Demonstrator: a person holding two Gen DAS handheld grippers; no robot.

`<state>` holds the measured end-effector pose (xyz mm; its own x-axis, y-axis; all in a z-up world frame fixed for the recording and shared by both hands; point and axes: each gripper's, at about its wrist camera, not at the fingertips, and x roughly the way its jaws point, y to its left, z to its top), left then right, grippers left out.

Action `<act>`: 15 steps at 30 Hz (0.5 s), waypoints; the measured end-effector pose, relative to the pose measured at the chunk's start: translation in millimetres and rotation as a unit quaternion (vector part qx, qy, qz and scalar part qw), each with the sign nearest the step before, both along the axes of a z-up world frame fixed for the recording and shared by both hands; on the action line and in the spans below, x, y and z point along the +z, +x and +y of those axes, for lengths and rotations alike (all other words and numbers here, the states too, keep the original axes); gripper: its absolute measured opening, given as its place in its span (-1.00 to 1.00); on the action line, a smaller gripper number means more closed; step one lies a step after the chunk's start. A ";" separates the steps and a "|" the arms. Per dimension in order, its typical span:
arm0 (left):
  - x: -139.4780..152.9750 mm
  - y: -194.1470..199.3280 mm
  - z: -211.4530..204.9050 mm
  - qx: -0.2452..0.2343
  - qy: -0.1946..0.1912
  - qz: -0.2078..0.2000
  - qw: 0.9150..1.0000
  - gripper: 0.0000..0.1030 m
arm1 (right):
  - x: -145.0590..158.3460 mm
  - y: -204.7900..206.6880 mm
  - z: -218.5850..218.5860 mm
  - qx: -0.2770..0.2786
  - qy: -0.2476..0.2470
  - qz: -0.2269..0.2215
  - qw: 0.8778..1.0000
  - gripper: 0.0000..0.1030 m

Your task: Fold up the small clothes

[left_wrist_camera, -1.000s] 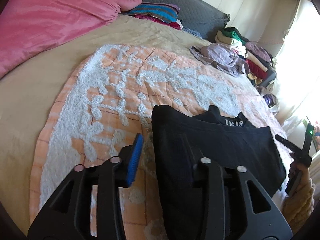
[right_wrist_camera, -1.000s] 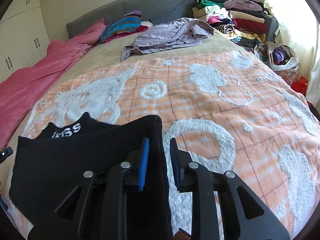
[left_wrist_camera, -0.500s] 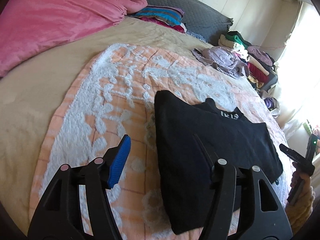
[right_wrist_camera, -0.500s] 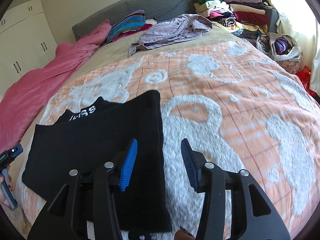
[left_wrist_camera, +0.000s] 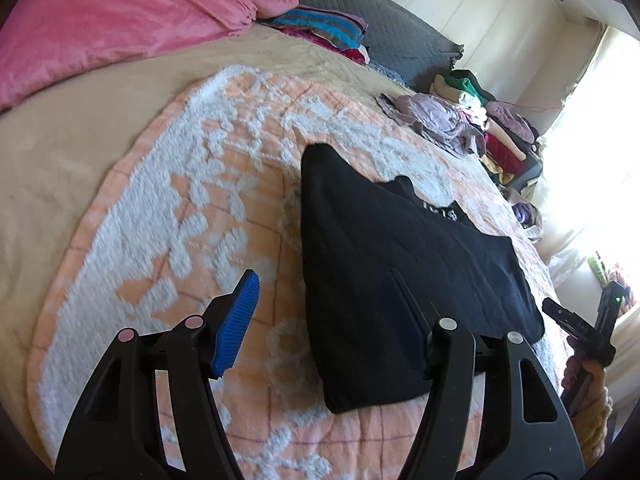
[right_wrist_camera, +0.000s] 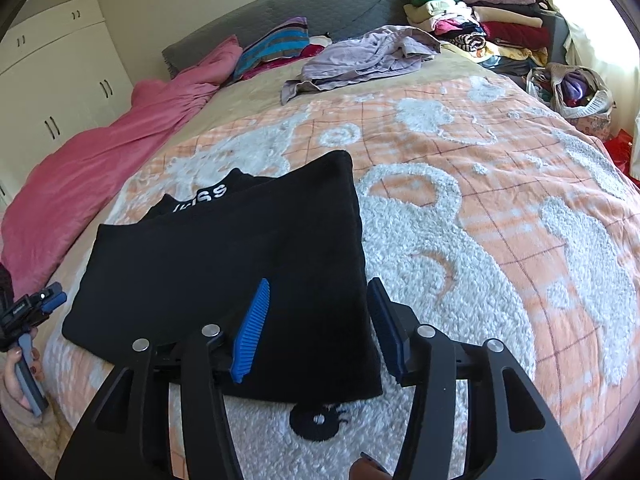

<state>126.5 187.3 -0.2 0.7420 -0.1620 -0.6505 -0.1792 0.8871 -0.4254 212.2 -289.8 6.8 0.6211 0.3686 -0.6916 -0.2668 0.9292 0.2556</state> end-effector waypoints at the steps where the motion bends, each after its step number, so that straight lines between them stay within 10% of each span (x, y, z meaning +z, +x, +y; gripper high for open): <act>1: -2.0 0.1 -1.1 -0.002 -0.006 0.001 1.000 0.10 | -0.4 -0.9 -0.6 0.000 0.000 0.001 1.000 -0.04; 12: -22.6 -4.4 -13.7 -0.005 -0.051 0.025 0.998 0.08 | -15.9 -0.5 -10.5 -0.006 0.016 0.028 0.999 0.04; 15: -25.4 -5.5 -13.7 -0.007 -0.065 0.025 0.998 -0.51 | -20.0 2.6 -14.3 -0.007 0.037 0.039 0.999 -0.18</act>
<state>121.0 173.6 -25.6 0.7063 -0.2572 -0.6595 -0.1919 0.8272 -0.5282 214.8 -304.1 -13.2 0.5724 0.4123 -0.7088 -0.2313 0.9105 0.3427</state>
